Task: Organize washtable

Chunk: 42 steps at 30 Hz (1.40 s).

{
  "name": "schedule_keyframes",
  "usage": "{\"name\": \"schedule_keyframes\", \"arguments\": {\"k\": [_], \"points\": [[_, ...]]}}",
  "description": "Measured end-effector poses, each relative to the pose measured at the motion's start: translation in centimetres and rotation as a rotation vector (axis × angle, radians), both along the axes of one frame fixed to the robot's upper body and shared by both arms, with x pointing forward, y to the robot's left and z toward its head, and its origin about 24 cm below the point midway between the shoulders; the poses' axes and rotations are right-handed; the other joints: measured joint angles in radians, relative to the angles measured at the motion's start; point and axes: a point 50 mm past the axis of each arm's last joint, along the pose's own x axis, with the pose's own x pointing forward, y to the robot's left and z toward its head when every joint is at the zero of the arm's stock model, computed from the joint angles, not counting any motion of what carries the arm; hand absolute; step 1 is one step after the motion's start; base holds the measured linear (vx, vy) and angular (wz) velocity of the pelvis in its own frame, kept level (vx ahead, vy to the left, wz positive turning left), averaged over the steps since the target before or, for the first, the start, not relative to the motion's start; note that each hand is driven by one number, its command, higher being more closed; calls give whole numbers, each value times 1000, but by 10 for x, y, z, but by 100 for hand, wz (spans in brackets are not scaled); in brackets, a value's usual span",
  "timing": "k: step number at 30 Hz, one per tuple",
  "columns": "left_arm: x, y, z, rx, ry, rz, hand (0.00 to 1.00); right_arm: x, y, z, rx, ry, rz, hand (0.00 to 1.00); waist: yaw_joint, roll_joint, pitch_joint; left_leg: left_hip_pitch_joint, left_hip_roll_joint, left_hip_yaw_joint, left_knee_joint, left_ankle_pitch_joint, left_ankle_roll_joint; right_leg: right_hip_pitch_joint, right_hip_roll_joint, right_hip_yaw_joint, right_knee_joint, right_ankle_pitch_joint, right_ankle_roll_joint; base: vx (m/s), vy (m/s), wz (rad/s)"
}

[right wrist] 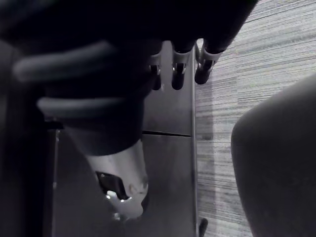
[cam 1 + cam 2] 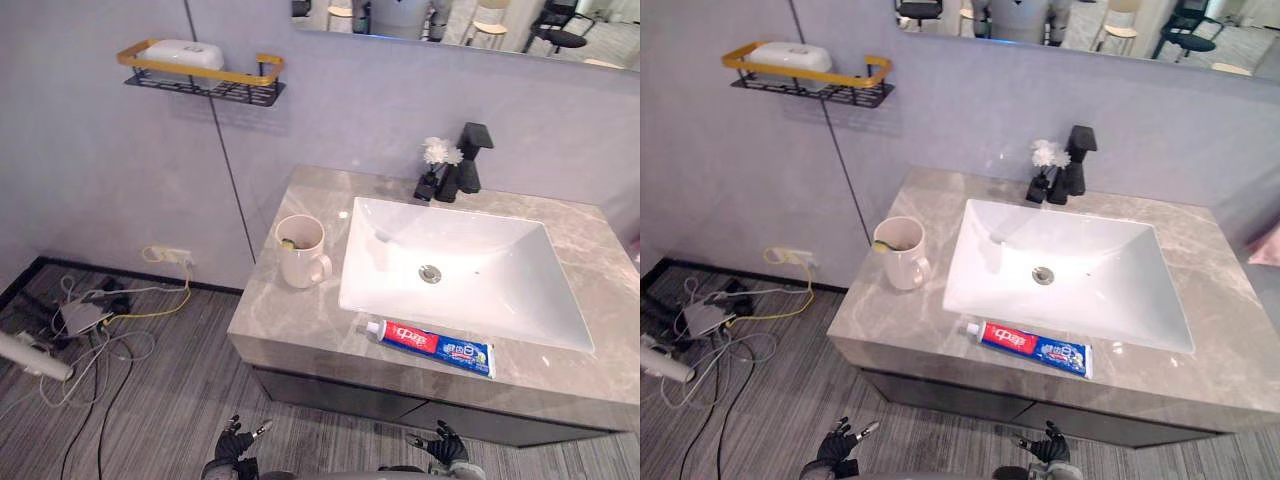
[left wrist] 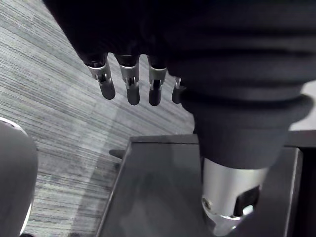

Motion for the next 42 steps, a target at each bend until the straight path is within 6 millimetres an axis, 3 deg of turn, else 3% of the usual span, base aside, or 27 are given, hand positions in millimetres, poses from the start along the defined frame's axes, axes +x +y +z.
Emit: {"name": "schedule_keyframes", "arguments": {"k": [2,4,9,12,13,15,18,23,29,39,42], "points": [[0,-1,0,-1,5,-12,0,4,-2,-1,-10,14,33,0,1,7,3,11,0,6,-28,13,19,-4,-15,-104,-17,13,-20,-19,-13,-36],[1,-1,0,5,6,-34,0,5,-2,-1,-12,20,46,0,1,8,4,4,-4,5,-33,14,19,-5,-12,-112,-44,17,-24,-36,-22,-21],[1,1,0,11,9,-45,0,8,-9,0,-29,20,50,0,0,31,17,-22,1,-50,-26,37,7,64,23,-130,-213,106,-22,-43,-30,6],[5,2,2,17,-14,-42,0,9,-9,0,-31,19,48,0,6,36,34,-59,56,-57,37,-27,-29,100,59,-163,-255,104,-36,-75,-74,24],[6,6,3,27,-21,-42,0,8,-9,0,-30,18,46,0,6,35,39,-74,80,-64,86,-54,-56,112,79,-168,-266,102,-40,-75,-97,6],[6,7,4,31,-21,-43,0,8,-10,0,-33,17,40,0,5,33,44,-77,100,-73,111,-58,-60,127,103,-165,-285,103,-43,-6,-116,-4],[10,2,4,24,-28,-64,0,8,-12,0,-33,13,19,0,4,29,47,-75,78,-85,87,-19,-78,127,104,-147,-311,119,-58,34,-44,-10],[11,0,4,23,-28,-77,0,6,-14,0,-34,17,-7,0,5,23,48,-44,32,-126,15,48,-30,131,96,-103,-375,175,-63,63,-7,-24],[7,1,2,21,-9,-76,0,2,-16,-1,-41,27,-27,0,3,15,44,46,31,-135,-85,51,-29,178,110,-77,-404,189,-63,15,24,-13],[7,6,1,31,6,-77,0,-2,-19,-3,-39,46,-46,0,1,3,45,86,17,-166,-133,45,-21,179,104,-51,-410,214,-54,-49,33,-8],[6,6,1,31,8,-78,0,-1,-19,-3,-40,46,-46,0,-1,6,47,87,26,-166,-143,37,-35,176,107,-52,-410,212,-51,-45,-6,-2]]}}
